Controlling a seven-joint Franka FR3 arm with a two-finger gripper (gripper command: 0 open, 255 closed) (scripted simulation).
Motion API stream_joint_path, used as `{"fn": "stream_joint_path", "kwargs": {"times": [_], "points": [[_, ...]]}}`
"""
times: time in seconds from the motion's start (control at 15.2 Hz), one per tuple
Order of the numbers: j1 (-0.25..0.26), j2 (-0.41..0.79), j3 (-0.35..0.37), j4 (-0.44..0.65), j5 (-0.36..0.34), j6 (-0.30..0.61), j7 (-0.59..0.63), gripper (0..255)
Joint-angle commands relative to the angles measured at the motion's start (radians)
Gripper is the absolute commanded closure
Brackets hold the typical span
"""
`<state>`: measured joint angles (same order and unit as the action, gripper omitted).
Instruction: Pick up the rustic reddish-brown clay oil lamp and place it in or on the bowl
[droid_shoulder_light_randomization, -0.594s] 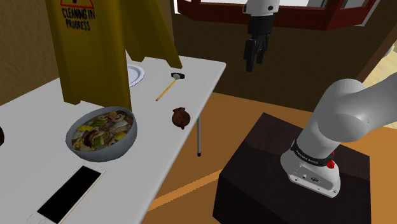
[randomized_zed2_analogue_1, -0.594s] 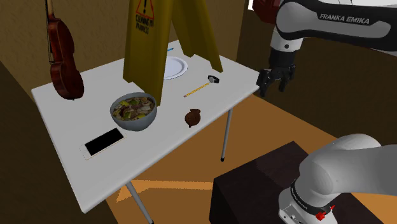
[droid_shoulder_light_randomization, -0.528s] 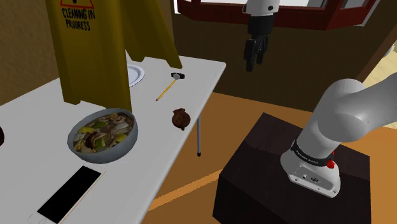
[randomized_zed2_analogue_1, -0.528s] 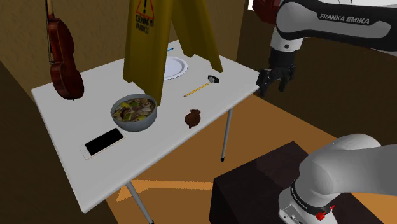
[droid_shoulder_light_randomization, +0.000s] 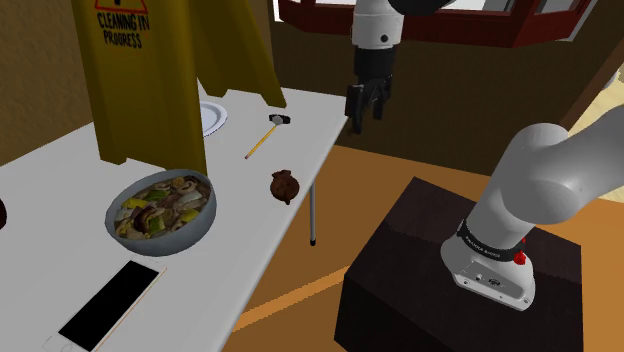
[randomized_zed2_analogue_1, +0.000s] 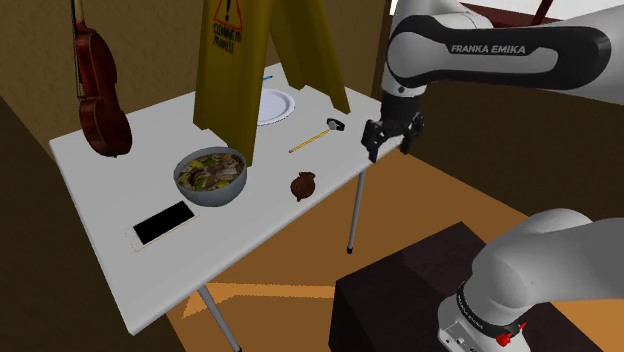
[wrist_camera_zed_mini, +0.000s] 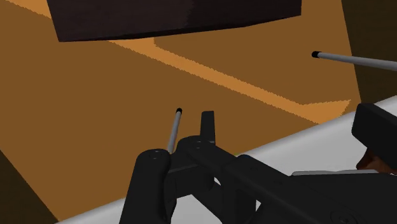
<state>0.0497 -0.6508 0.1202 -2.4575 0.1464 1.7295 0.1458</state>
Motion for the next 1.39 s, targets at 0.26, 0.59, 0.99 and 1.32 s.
{"fn": "stream_joint_path", "kwargs": {"times": [0.26,0.59,0.99,1.32], "points": [[0.029,0.135,0.129,0.045,0.048,0.138,0.160,0],[0.035,0.284,0.230,0.123,0.040,0.245,0.298,0],[0.035,0.480,0.329,0.251,-0.035,0.339,0.475,0],[0.036,0.509,0.336,0.209,-0.045,0.408,0.483,0]]}}
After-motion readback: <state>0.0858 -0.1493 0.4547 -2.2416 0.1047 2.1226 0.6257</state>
